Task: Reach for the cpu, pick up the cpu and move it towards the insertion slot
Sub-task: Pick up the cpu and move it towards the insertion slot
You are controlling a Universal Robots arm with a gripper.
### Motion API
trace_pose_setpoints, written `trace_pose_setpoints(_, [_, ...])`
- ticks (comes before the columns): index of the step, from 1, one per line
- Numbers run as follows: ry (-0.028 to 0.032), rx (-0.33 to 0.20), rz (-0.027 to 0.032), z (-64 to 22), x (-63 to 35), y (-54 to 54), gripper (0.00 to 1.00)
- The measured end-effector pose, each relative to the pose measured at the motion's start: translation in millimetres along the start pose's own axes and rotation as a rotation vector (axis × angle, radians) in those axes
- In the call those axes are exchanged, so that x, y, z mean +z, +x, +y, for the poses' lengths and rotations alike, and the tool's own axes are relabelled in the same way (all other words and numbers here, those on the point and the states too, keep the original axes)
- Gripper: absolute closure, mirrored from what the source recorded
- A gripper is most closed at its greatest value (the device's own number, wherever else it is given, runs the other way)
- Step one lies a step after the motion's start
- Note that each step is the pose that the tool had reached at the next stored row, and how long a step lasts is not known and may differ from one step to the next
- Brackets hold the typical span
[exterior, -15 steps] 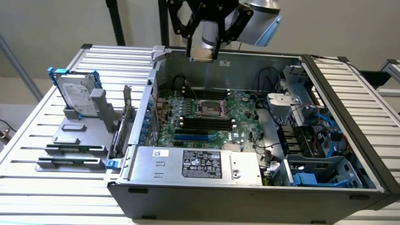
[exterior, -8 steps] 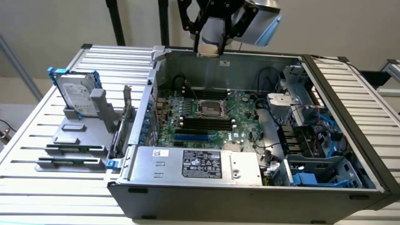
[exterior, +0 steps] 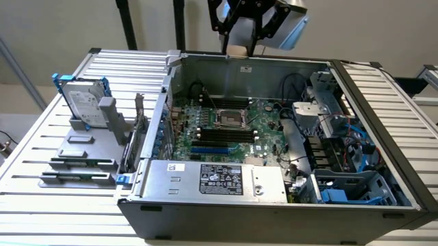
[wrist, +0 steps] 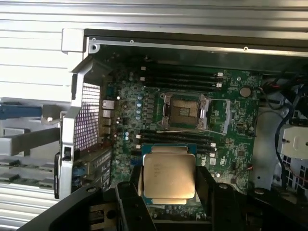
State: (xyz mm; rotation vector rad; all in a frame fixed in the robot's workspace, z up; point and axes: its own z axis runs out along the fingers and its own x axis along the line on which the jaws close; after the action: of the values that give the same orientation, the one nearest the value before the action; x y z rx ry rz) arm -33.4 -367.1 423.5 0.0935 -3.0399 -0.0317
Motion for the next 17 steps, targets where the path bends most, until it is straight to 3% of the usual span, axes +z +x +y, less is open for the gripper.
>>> trace_pose_setpoints(5, [-0.0014,0.011,-0.0006,1.9,1.2,-6.6,0.45])
trace_pose_setpoints(9, [-0.0026,0.03,-0.0061,2.6,1.3,-7.4,0.45])
trace_pose_setpoints(12, [-0.0034,0.041,-0.0176,3.5,1.4,-7.7,0.45])
trace_pose_setpoints(17, [-0.0037,0.054,-0.0419,6.9,2.3,-8.0,0.45])
